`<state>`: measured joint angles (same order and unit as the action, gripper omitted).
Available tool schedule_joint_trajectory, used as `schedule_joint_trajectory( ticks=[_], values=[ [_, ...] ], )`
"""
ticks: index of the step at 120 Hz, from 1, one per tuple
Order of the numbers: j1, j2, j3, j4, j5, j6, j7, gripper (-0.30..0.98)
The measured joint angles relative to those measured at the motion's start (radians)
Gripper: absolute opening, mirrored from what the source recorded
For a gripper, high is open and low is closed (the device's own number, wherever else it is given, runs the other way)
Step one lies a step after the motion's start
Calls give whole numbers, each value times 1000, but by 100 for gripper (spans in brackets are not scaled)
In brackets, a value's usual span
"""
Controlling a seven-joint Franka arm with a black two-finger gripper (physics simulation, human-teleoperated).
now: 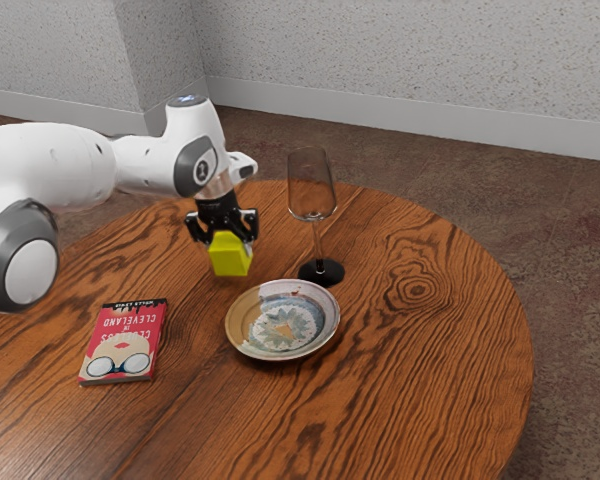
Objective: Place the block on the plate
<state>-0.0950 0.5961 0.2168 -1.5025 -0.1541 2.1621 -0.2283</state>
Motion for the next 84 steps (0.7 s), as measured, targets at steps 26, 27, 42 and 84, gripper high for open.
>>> schedule_joint_trajectory(
  ticks=[26,27,42,84],
  values=[
    [-33,-127,-100,-157,-1,1,-86,42],
    [-34,-131,-105,-162,-1,1,-90,42],
    [-35,-148,-157,-217,-3,13,-159,42],
    [-47,-211,-178,-250,1,38,-294,61]
  ],
)
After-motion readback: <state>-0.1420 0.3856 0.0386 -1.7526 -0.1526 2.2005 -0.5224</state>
